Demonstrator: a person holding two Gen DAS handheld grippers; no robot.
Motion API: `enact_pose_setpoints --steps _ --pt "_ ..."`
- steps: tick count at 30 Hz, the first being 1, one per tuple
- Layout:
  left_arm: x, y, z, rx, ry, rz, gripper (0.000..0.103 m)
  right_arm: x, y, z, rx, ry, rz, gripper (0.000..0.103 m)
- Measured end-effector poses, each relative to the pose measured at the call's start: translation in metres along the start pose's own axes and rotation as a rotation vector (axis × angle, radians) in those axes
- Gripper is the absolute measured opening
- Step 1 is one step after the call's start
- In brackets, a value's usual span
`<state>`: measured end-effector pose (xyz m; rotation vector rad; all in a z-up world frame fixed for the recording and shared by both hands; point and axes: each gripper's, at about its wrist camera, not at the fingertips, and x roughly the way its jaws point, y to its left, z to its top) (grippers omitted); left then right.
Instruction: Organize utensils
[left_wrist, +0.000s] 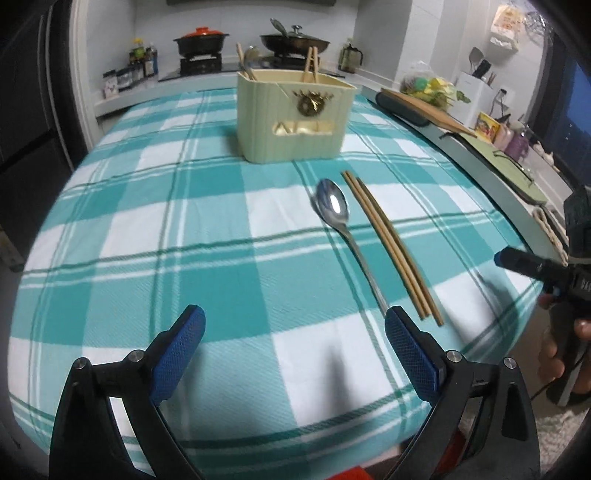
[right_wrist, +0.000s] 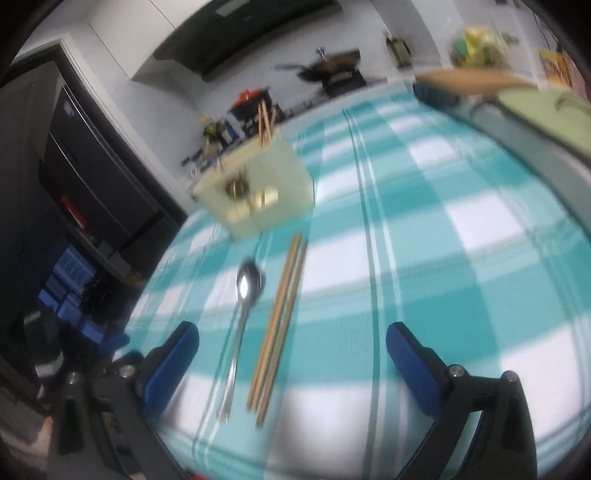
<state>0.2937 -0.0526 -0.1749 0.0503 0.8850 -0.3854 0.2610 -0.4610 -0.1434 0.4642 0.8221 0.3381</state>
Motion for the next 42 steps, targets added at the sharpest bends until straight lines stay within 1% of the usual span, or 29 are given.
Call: enact_pose_setpoints --steps 1,3,5,6,8,9,10,14,17,20,23,26,28,29,30,31,32,33,36,42 --pt "-0.001 -0.006 -0.002 -0.001 -0.008 0.005 0.102 0.001 0.001 -0.011 -0.019 0.031 -0.012 0.103" --pt "-0.001 -0.015 -0.004 0.010 -0.021 0.024 0.102 0.003 0.007 -0.026 -0.075 0.090 -0.074 0.103" --pt "0.000 -0.019 -0.002 0.013 -0.020 0.006 0.102 0.003 0.009 -0.035 -0.100 0.115 -0.134 0.103" --pt "0.001 -0.019 -0.001 0.000 -0.015 -0.011 0.102 0.003 0.008 -0.035 -0.091 0.117 -0.146 0.103" --pt "0.003 -0.015 -0.001 -0.038 -0.002 -0.074 0.102 0.001 0.004 -0.036 -0.053 0.106 -0.146 0.103" --pt "0.005 -0.014 -0.002 -0.054 0.007 -0.088 0.102 0.002 0.003 -0.035 -0.038 0.107 -0.153 0.103" --pt "0.007 -0.013 -0.004 -0.064 0.016 -0.088 0.102 0.004 0.002 -0.035 -0.034 0.105 -0.167 0.103" --pt "0.011 -0.014 -0.012 -0.064 0.041 -0.040 0.102 0.015 0.002 -0.036 -0.048 0.124 -0.263 0.103" --pt "0.013 -0.017 -0.015 -0.053 0.050 -0.015 0.102 0.016 0.002 -0.039 -0.056 0.111 -0.293 0.103" --pt "0.018 -0.023 -0.013 -0.019 0.052 0.015 0.102 0.017 0.005 -0.040 -0.087 0.103 -0.326 0.103" --pt "0.026 -0.029 -0.002 0.000 0.059 0.024 0.102 0.015 0.007 -0.039 -0.097 0.093 -0.327 0.103" --pt "0.035 -0.033 0.017 0.015 0.050 0.033 0.102 0.013 0.005 -0.039 -0.094 0.081 -0.323 0.103" --pt "0.044 -0.035 0.031 0.019 0.040 0.050 0.102 0.012 0.004 -0.038 -0.096 0.074 -0.329 0.100" --pt "0.050 -0.036 0.037 0.019 0.041 0.054 0.102 0.011 0.004 -0.038 -0.098 0.071 -0.333 0.097" --pt "0.056 -0.037 0.043 0.018 0.045 0.054 0.102 0.011 0.004 -0.038 -0.102 0.070 -0.335 0.091" --pt "0.063 -0.039 0.048 0.018 0.051 0.052 0.102 0.011 0.004 -0.038 -0.106 0.073 -0.337 0.087" --pt "0.069 -0.040 0.049 0.022 0.057 0.050 0.102 0.012 0.004 -0.038 -0.110 0.080 -0.337 0.081" --pt "0.075 -0.042 0.051 0.028 0.063 0.056 0.102 0.013 0.004 -0.039 -0.113 0.086 -0.337 0.077" --pt "0.092 -0.044 0.051 0.040 0.075 0.110 0.102 0.012 0.003 -0.041 -0.112 0.092 -0.333 0.075" --pt "0.113 -0.037 0.053 0.006 0.117 0.157 0.102 0.011 0.006 -0.040 -0.133 0.087 -0.343 0.075"
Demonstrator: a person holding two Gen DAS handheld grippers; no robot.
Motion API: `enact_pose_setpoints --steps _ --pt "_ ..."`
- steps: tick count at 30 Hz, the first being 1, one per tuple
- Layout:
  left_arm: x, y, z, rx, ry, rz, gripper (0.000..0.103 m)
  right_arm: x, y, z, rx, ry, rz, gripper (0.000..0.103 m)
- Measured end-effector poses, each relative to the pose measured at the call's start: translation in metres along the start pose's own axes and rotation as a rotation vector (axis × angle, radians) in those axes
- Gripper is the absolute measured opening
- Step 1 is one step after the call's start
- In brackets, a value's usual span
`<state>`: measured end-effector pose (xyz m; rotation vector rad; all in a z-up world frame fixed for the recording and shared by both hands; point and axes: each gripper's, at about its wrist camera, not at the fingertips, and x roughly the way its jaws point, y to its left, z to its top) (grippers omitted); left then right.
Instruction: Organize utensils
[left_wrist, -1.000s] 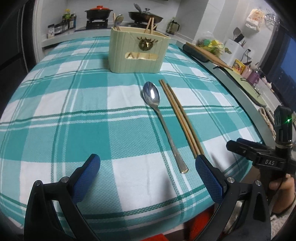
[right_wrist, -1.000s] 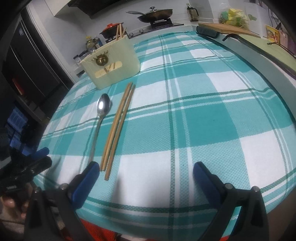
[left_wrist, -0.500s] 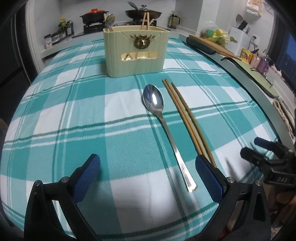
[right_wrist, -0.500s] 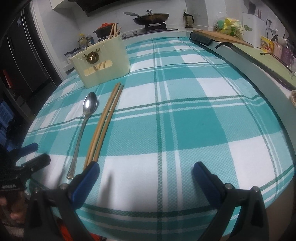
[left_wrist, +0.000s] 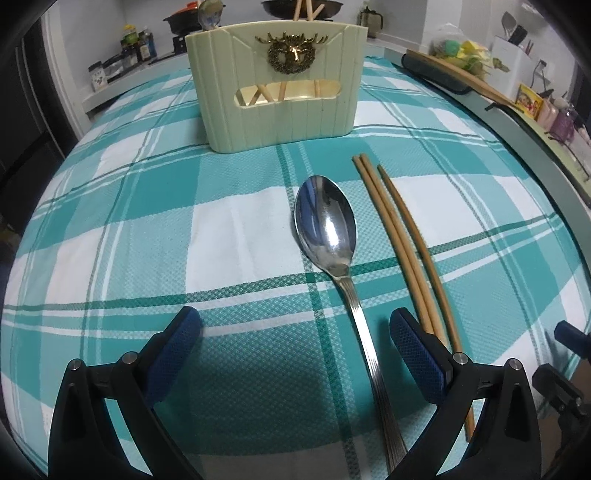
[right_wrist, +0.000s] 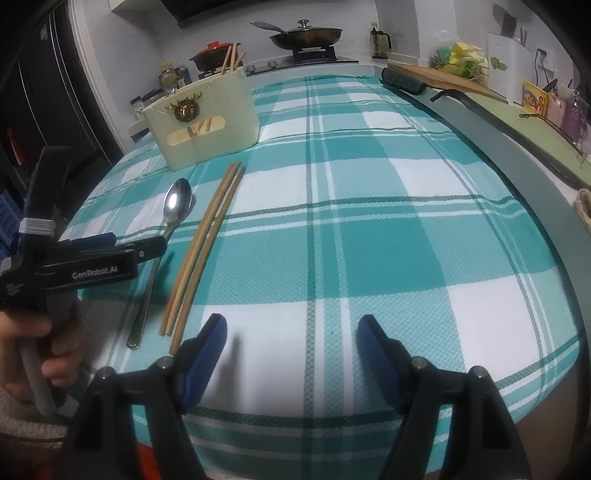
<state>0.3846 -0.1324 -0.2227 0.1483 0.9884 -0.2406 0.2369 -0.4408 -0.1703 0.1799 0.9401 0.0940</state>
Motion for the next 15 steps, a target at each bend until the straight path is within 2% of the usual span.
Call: enact_pose_setpoints --steps 3,6,11,15 --pt "0.008 0.002 0.001 0.005 0.019 0.042 0.103 0.007 0.005 0.009 -0.016 0.005 0.012 0.075" --pt "0.010 0.010 0.001 -0.031 0.033 0.010 0.103 0.021 0.018 0.022 -0.070 0.025 0.025 0.074" --pt "0.009 0.014 -0.001 -0.038 0.017 0.014 0.103 0.040 0.050 0.036 -0.162 0.036 0.039 0.071" --pt "0.009 0.014 -0.002 -0.035 0.006 0.015 0.103 0.054 0.064 0.038 -0.208 0.058 0.003 0.065"
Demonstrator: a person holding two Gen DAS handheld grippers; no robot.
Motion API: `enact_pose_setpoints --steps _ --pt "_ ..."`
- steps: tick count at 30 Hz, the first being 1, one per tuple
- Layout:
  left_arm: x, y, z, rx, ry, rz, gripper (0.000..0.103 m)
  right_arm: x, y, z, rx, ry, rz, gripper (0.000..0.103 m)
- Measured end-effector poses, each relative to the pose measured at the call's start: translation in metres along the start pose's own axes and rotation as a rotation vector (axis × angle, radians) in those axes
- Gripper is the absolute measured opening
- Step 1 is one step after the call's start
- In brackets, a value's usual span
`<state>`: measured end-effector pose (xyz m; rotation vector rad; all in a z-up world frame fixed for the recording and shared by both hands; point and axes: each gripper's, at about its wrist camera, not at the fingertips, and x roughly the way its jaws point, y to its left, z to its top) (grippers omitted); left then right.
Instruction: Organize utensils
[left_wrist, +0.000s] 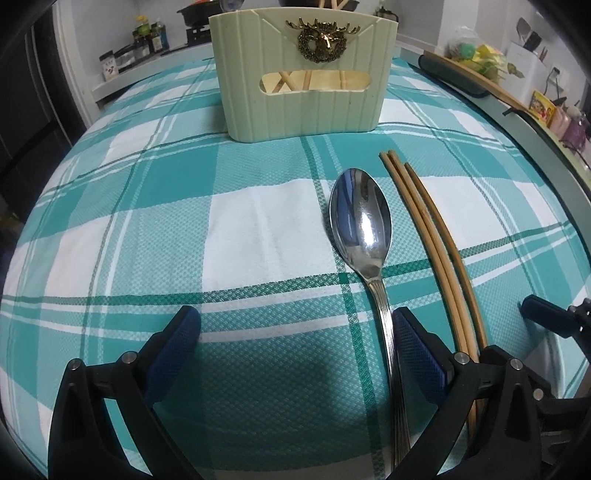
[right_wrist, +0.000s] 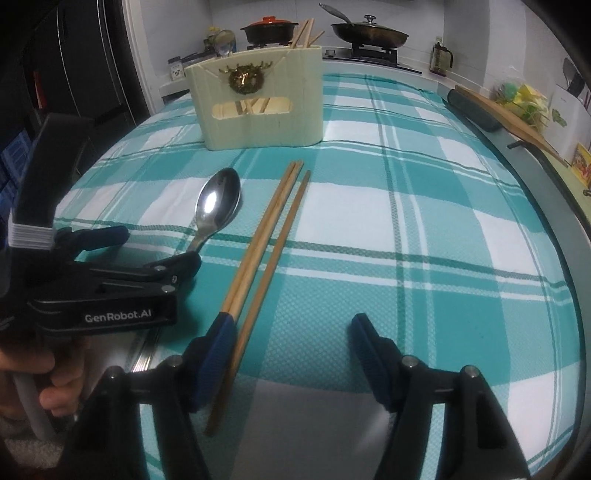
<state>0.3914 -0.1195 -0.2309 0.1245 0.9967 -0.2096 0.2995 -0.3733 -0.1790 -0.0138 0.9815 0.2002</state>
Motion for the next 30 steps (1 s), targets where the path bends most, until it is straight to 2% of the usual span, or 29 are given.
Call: enact_pose_setpoints --steps 3,7,12,17,22,30 --pt "0.000 0.000 -0.001 0.001 -0.004 -0.002 0.103 0.005 -0.002 -0.001 0.018 0.011 -0.004 0.064" --pt "-0.001 0.000 -0.002 0.002 -0.003 -0.003 0.103 0.007 -0.002 -0.002 -0.009 0.024 -0.065 0.064" --pt "-0.001 0.000 -0.001 0.009 0.000 -0.006 0.103 0.005 -0.011 -0.002 0.024 0.040 -0.111 0.065" --pt "-0.002 -0.001 -0.002 0.010 -0.001 0.000 0.103 0.004 -0.014 -0.004 0.039 0.034 -0.099 0.065" --pt "-0.002 0.000 -0.003 0.053 0.011 -0.032 0.103 0.003 -0.014 -0.007 0.030 0.023 -0.091 0.066" --pt "0.015 -0.009 0.024 0.034 0.048 -0.019 0.103 0.004 -0.015 -0.007 0.029 0.021 -0.084 0.068"
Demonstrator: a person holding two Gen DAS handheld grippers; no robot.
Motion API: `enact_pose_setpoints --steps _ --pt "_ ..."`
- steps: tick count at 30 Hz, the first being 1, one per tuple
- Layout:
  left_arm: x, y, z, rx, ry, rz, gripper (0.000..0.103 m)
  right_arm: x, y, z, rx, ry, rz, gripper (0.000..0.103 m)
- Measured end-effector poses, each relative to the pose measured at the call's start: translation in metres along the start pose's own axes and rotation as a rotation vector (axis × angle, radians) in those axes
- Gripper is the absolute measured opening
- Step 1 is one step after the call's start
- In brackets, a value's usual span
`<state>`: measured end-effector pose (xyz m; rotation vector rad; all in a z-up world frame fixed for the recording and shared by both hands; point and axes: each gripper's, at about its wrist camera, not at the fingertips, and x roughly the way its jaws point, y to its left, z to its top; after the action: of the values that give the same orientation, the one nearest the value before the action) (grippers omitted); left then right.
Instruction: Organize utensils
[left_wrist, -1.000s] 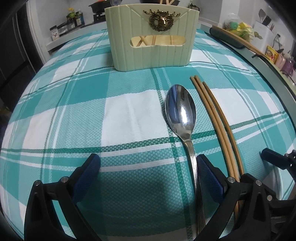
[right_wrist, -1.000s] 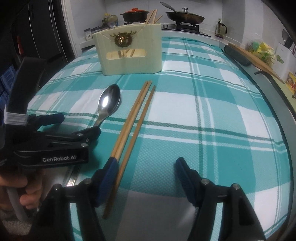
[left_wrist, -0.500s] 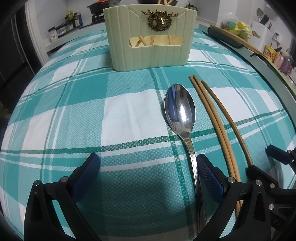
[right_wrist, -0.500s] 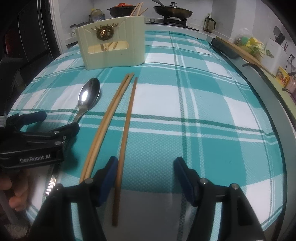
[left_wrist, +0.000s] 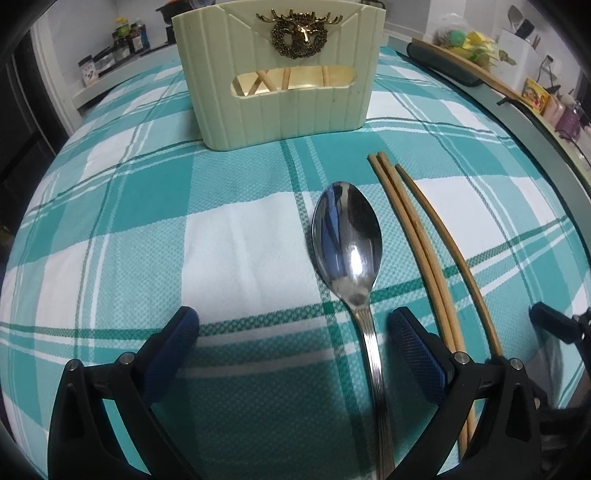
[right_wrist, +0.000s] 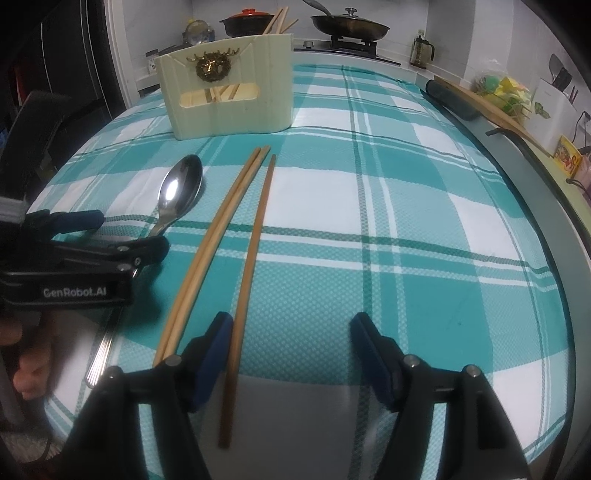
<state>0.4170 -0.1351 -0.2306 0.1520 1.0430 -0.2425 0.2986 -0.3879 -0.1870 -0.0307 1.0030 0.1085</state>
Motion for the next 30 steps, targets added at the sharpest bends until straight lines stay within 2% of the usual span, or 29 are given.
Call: enact_pose_setpoints --steps 2,3,5,7,9,12,18,21,23,25,27,30 --pt "0.004 -0.003 0.007 -0.013 0.002 0.012 0.103 0.000 0.000 0.000 0.003 -0.001 0.001 0.069" --pt "0.004 -0.005 0.010 -0.016 -0.001 0.012 0.099 0.000 0.000 0.000 0.002 -0.001 0.000 0.069" --pt "0.002 -0.009 0.012 -0.013 -0.021 0.013 0.088 0.000 0.000 0.000 0.002 -0.001 0.003 0.069" --pt "-0.002 -0.013 0.013 0.009 -0.042 0.009 0.067 -0.001 -0.001 -0.001 0.001 -0.002 0.008 0.069" --pt "-0.005 -0.016 0.011 0.036 -0.057 0.010 0.059 -0.001 -0.002 -0.001 0.002 -0.007 0.011 0.069" --pt "-0.008 -0.013 0.006 0.075 -0.060 -0.006 0.055 -0.002 -0.001 -0.002 0.005 -0.013 0.011 0.070" --pt "-0.013 0.012 -0.004 0.169 -0.033 -0.105 0.059 -0.002 -0.003 -0.004 0.006 -0.008 0.014 0.070" --pt "-0.010 0.019 0.000 0.177 -0.001 -0.093 0.070 -0.003 -0.002 -0.006 0.007 -0.013 0.009 0.070" --pt "-0.008 0.020 0.002 0.151 0.010 -0.083 0.073 -0.003 -0.002 -0.006 0.012 -0.014 0.003 0.071" --pt "-0.008 0.018 -0.001 0.100 0.017 -0.066 0.085 -0.003 -0.002 -0.005 0.016 -0.005 0.000 0.071" --pt "-0.008 0.017 -0.007 0.042 0.011 -0.040 0.091 -0.003 -0.002 -0.004 0.013 0.010 0.000 0.071" --pt "-0.008 0.013 -0.010 -0.055 -0.017 0.013 0.092 -0.002 -0.003 -0.001 -0.002 0.042 0.013 0.071"
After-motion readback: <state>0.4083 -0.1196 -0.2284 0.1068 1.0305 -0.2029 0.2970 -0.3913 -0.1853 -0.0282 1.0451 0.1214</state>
